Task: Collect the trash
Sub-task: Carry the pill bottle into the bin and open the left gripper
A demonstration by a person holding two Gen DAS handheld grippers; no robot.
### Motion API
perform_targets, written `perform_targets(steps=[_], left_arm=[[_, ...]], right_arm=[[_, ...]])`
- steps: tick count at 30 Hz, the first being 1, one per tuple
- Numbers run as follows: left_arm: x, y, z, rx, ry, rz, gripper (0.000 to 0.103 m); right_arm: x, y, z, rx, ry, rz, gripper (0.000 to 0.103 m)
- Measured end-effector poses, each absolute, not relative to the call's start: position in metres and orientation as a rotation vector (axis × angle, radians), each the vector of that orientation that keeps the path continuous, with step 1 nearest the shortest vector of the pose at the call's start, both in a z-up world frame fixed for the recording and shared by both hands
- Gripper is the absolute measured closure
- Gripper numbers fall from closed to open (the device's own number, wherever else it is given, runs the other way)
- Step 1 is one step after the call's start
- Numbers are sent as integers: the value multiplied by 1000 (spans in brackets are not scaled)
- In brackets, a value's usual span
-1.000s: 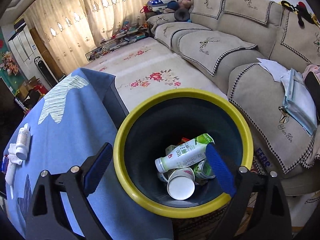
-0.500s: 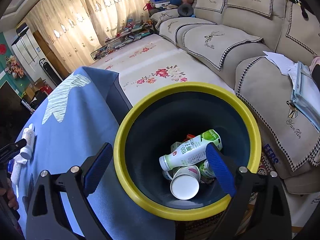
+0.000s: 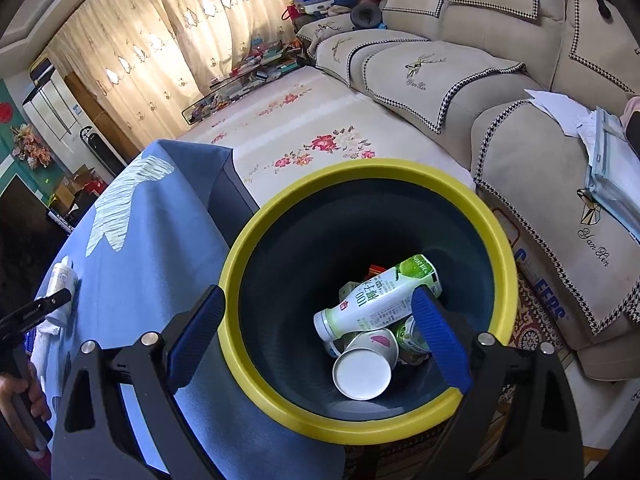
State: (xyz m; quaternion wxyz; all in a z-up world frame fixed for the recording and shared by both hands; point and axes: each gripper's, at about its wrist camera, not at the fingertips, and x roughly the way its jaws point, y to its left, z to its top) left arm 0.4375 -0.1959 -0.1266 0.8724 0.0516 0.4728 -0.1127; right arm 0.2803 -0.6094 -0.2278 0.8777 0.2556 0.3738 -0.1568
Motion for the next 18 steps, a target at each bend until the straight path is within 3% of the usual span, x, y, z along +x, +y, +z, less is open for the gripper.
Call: perform_targets(steps=[10,18], left_arm=[[358,-243,-85,182,904,-419,56],[310,-334,-69,258,877,-616,56]], right_arm=[[255,-626,-215,539,730,-346,14],[224,-652,-213,542,702,-404,14]])
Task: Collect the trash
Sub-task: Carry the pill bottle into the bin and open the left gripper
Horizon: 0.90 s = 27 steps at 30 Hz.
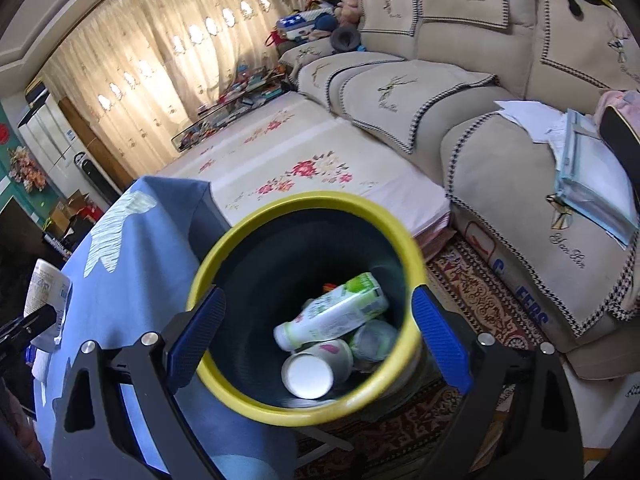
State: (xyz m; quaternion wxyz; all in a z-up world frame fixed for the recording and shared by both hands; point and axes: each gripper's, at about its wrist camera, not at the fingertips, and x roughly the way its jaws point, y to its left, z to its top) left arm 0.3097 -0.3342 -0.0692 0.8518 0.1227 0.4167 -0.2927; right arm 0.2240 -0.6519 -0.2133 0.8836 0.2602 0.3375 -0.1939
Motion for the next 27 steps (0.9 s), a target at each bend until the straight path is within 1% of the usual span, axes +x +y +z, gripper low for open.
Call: perform_targets(steps=[7,12,19,20,21,23,27], left_arm=[[291,-426,-84,330,901,-743,56],[294,-481,-108,352,955,-788,56],[303,-513,-127,373,973,-779,55],[304,-514,-129,371,981,-772,54],[305,-513,-130,366,986,-765,45],[306,-508,-126,353,974,-761,37],[303,-483,-108,304,925,-749,33]], right_arm=[[196,-685,-221,577,688,-467,14],[179,-704,-226,603,683,-499,14],[171,-716,-230,625,679,-507,14],[172,-716,-230,626,680,-505,14],[173,-714,-231,627,684,-500,14],[174,-714,-231,625,688,-496,14],[177,-709,-229,618,688,-486,14]])
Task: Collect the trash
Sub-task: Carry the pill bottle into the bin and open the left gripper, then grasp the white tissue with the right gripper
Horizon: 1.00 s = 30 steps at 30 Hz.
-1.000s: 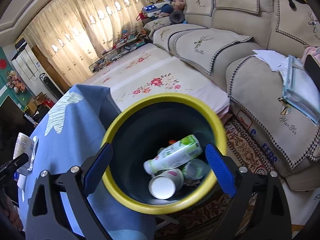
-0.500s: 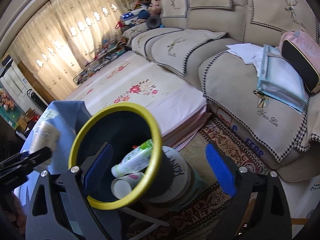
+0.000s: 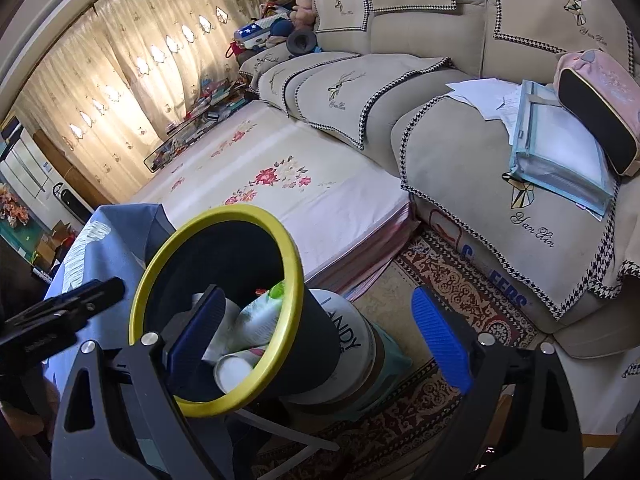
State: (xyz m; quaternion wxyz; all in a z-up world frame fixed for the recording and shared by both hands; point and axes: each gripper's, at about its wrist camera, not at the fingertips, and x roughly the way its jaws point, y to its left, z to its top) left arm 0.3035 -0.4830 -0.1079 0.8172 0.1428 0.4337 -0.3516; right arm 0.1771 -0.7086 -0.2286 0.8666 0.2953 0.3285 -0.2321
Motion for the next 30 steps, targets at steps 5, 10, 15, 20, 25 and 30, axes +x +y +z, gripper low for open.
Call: perform_targets(steps=[5,10,15,20,25,30], left_arm=[[296,-426,-78,209,843,-710,31],[287,-353,-62,139,783,-626,29],[275,-251,-54,82,723,-455,28],[268,-153,-55,4,689,-280,25],[267,-63,-65,-24,641,-125,24],[270,0,-73,-29,606,-36,24]], right_arm=[[180,-699,-223,599,687,-471,14],[193,-680,-218,561,702,-441,14],[213,-648,-208,501,712,-384,14],[238,-604,-192,421,722,-300,14],[268,-532,-170,304,719,-155,13],[306,-458,-153,218,727,17,12]])
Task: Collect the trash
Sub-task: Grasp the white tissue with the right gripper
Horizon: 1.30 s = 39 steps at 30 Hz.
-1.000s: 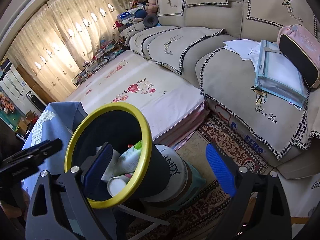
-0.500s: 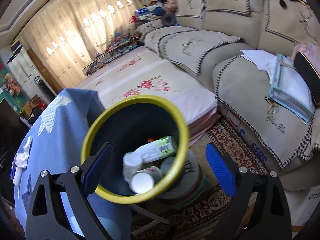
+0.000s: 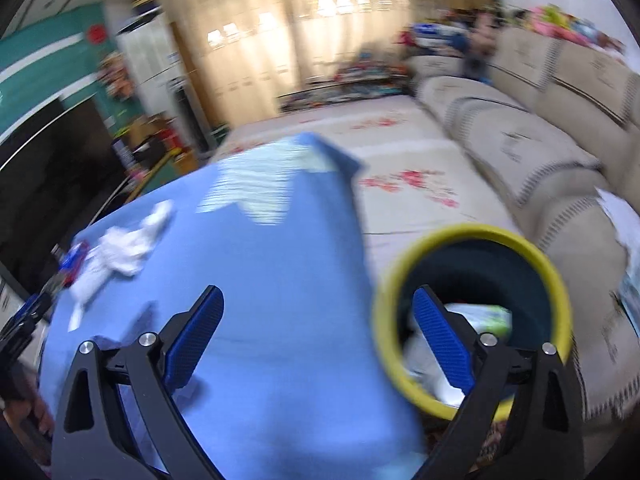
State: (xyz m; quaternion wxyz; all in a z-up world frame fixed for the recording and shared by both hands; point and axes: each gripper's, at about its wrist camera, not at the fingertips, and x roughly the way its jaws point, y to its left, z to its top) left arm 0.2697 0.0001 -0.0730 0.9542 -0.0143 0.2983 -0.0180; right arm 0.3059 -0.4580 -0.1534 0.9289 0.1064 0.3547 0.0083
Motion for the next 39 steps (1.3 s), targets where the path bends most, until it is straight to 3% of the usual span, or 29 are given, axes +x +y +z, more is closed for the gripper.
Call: perform_targets(steps=[10,12,15,28,33,34,36,39], left_arm=[[264,44,-81,-87,517,27,18],[264,44,-83,-90,524,17,18],[266,39,-85,-85,541,8,18],[267,36,-91,-86,564,-3,18],[268,34,-92,-83,568,-7,18],[268,34,-93,-82,569,-7,18],[268,35,-93,-81,570,-6,18],[268,34,-93,-78,567,-2,18]], right_arm=[[393,-297,-156,-26,753,330,12],[408,-274,-165,-85,781,349,19],[428,-255,-177,-108,809,393,23],[499,-226,-213,-150,933,421,24],[489,-213,-215,-259,883,485,64],[487,-211,-214,-277,875,478,68],[485,-209,-212,-288,873,470,93],[485,-211,-211,-276,881,452,95]])
